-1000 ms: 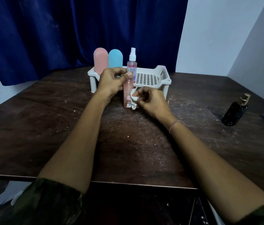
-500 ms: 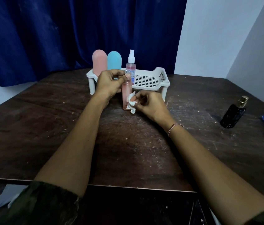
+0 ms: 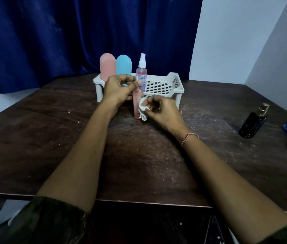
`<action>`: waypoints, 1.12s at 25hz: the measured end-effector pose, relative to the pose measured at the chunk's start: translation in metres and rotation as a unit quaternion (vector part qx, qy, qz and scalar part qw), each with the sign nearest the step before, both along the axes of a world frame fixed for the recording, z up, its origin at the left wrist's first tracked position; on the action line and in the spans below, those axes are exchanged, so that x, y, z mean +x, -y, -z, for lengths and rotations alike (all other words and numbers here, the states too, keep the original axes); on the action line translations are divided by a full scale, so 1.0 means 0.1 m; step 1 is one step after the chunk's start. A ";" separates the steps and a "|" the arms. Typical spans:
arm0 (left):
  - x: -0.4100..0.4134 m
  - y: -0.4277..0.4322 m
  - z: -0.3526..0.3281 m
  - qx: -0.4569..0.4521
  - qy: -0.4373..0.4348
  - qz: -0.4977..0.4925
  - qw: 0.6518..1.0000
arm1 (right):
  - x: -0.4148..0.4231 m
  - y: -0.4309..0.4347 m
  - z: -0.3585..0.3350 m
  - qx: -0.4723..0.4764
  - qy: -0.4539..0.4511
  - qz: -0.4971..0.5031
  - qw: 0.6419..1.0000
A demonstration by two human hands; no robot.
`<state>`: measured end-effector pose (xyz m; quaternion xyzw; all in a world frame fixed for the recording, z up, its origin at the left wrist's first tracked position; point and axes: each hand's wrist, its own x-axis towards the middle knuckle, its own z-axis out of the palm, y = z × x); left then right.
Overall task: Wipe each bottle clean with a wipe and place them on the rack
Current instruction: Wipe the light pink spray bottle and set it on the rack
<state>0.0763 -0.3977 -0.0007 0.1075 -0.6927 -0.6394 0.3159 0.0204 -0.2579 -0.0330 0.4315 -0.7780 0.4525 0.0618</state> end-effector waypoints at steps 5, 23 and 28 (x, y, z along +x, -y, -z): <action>-0.01 -0.01 -0.01 -0.004 -0.001 -0.003 1.000 | -0.01 -0.01 0.01 0.067 -0.040 -0.010 0.997; -0.06 0.03 0.04 -0.046 -0.011 0.016 0.999 | -0.02 0.09 -0.04 -0.107 -0.186 0.055 0.975; -0.05 0.01 0.03 -0.056 -0.011 0.011 0.998 | -0.01 0.04 -0.02 -0.100 -0.186 0.033 0.977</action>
